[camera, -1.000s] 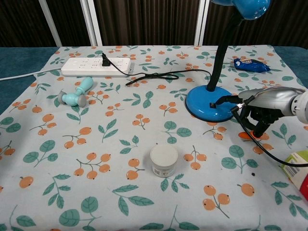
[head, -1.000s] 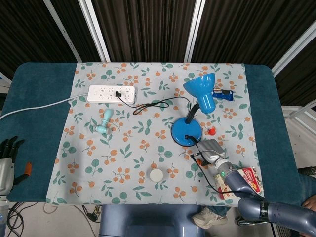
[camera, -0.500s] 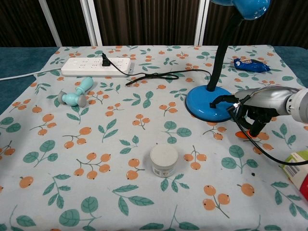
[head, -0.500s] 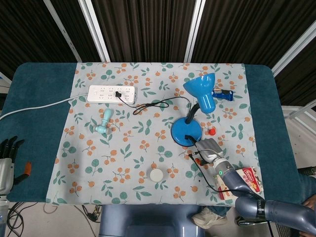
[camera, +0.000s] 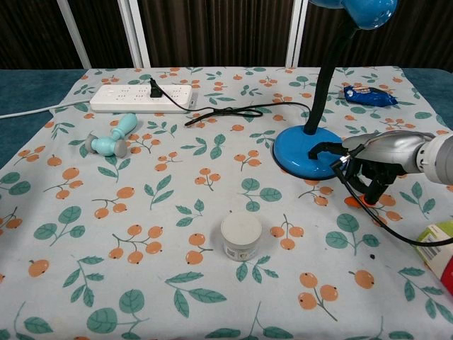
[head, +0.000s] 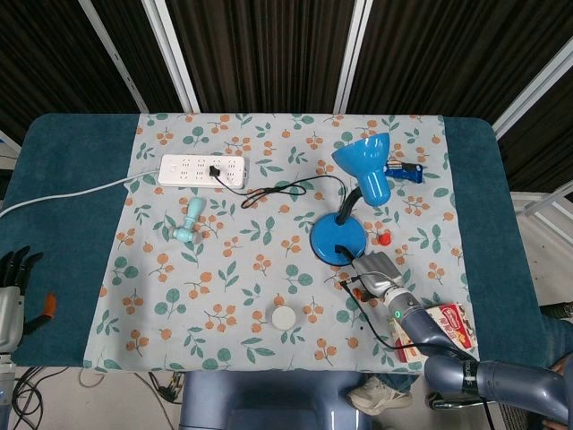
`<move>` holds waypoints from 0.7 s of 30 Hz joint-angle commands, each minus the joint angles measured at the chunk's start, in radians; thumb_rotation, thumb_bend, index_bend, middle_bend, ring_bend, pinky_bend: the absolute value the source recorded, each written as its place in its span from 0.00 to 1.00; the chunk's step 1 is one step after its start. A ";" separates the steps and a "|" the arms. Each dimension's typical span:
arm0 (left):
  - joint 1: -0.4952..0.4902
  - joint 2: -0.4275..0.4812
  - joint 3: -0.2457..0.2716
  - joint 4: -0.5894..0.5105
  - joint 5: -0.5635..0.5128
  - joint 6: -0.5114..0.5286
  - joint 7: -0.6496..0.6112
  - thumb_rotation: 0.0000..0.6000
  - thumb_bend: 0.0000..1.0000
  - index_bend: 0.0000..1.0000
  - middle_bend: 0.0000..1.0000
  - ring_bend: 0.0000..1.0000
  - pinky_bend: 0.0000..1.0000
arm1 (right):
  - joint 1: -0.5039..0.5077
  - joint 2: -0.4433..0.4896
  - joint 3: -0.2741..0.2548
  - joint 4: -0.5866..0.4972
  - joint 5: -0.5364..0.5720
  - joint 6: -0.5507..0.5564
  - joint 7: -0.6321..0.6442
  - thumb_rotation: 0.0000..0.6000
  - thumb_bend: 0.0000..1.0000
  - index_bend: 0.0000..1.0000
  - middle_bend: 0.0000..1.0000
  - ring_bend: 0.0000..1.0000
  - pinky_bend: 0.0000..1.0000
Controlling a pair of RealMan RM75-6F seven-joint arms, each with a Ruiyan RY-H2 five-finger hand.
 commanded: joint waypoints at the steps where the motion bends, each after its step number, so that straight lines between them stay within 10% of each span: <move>1: 0.000 0.000 0.000 0.000 0.000 0.000 0.000 1.00 0.44 0.16 0.04 0.03 0.09 | 0.011 0.001 -0.006 0.004 0.014 -0.009 -0.008 1.00 0.41 0.04 0.76 0.92 0.98; 11: 0.001 0.002 0.000 -0.001 -0.004 -0.002 -0.003 1.00 0.44 0.16 0.04 0.03 0.09 | 0.040 0.021 0.002 -0.011 0.044 0.007 -0.013 1.00 0.41 0.06 0.76 0.89 1.00; 21: 0.001 0.007 0.001 -0.012 -0.011 -0.008 -0.006 1.00 0.44 0.16 0.04 0.03 0.09 | -0.071 0.194 0.021 -0.242 -0.068 0.223 0.058 1.00 0.37 0.06 0.33 0.42 1.00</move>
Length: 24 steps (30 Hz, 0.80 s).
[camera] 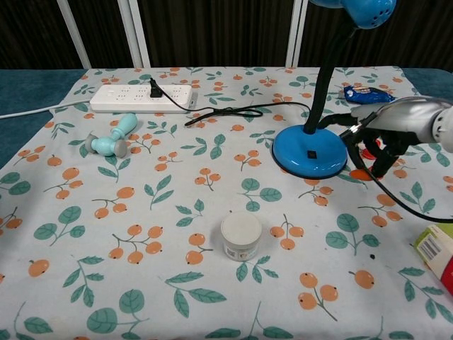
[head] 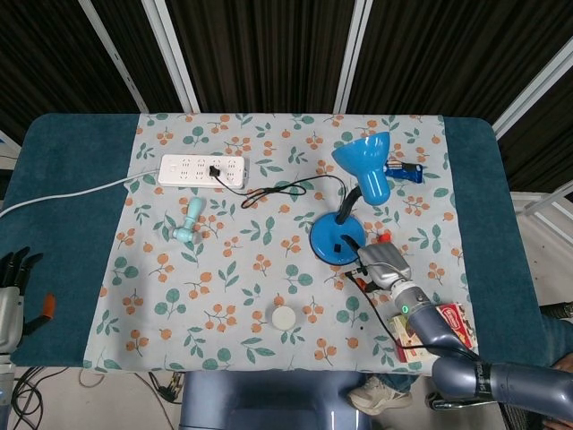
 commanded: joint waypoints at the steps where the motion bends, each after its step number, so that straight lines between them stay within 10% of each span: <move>1: 0.001 0.001 -0.001 -0.004 -0.003 0.000 -0.003 1.00 0.44 0.16 0.04 0.03 0.09 | -0.073 0.096 -0.005 -0.111 -0.067 0.101 0.043 1.00 0.36 0.06 0.31 0.39 1.00; 6: 0.000 0.002 -0.002 -0.006 -0.006 0.000 -0.002 1.00 0.44 0.16 0.04 0.03 0.09 | -0.163 0.206 -0.038 -0.176 -0.165 0.157 0.143 1.00 0.32 0.06 0.19 0.24 0.95; 9: 0.001 0.000 -0.001 -0.006 -0.004 0.002 0.001 1.00 0.44 0.16 0.04 0.03 0.09 | -0.225 0.240 -0.076 -0.168 -0.256 0.239 0.147 1.00 0.32 0.06 0.16 0.19 0.20; 11: 0.001 -0.001 -0.002 -0.006 -0.004 0.003 0.001 1.00 0.44 0.16 0.04 0.03 0.09 | -0.270 0.248 -0.104 -0.153 -0.314 0.304 0.143 1.00 0.32 0.06 0.14 0.17 0.02; 24: 0.003 -0.008 0.001 -0.002 0.008 0.016 0.013 1.00 0.44 0.16 0.04 0.03 0.09 | -0.564 0.156 -0.217 0.151 -0.566 0.656 0.356 1.00 0.27 0.06 0.07 0.11 0.00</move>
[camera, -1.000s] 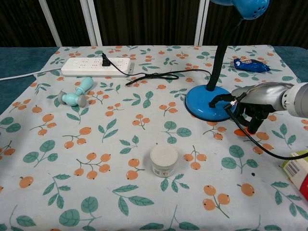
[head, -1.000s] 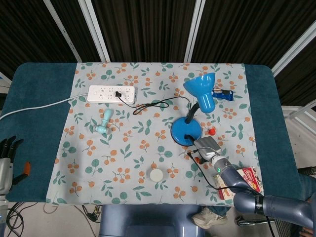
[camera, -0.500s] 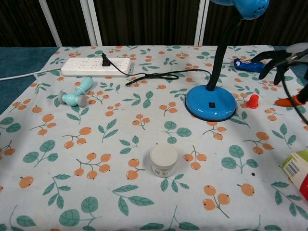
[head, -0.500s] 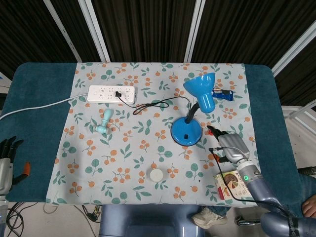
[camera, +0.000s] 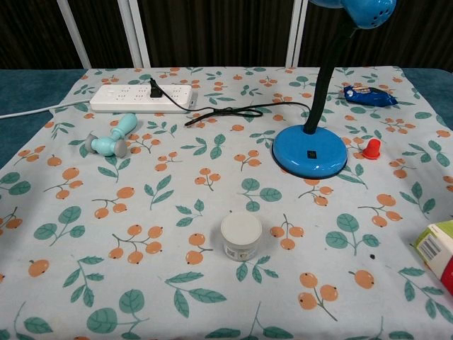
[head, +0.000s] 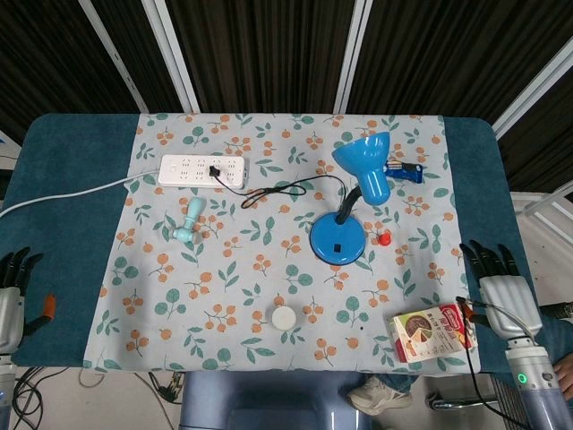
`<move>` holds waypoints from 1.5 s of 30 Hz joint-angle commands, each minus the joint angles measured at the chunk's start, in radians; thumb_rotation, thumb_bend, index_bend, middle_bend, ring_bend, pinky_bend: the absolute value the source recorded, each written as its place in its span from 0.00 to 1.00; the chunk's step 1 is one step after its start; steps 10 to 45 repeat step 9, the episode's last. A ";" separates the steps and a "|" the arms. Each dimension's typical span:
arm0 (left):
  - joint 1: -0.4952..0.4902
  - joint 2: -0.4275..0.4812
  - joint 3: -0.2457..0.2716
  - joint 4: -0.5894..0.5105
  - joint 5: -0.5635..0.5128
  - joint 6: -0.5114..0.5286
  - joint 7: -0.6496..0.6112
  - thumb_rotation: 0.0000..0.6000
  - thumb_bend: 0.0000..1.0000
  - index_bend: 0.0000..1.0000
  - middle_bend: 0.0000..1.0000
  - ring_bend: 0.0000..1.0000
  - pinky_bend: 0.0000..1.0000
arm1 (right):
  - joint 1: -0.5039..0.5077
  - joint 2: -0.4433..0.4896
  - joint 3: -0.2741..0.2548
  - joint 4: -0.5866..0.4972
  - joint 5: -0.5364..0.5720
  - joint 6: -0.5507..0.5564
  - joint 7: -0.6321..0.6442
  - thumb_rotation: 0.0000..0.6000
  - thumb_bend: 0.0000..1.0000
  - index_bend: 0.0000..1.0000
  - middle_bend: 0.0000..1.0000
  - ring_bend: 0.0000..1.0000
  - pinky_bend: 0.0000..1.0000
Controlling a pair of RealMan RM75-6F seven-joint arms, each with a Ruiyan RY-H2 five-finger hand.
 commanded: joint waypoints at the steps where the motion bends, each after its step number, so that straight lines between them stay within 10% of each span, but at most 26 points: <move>1: 0.000 -0.001 0.000 0.001 0.003 0.002 0.002 1.00 0.44 0.16 0.04 0.03 0.09 | -0.084 -0.049 -0.031 0.135 -0.069 0.080 0.067 1.00 0.27 0.06 0.07 0.11 0.00; 45: 0.000 -0.002 0.001 0.011 0.012 0.007 0.003 1.00 0.44 0.16 0.04 0.03 0.09 | -0.103 -0.070 -0.002 0.207 -0.080 0.084 0.065 1.00 0.26 0.06 0.07 0.11 0.00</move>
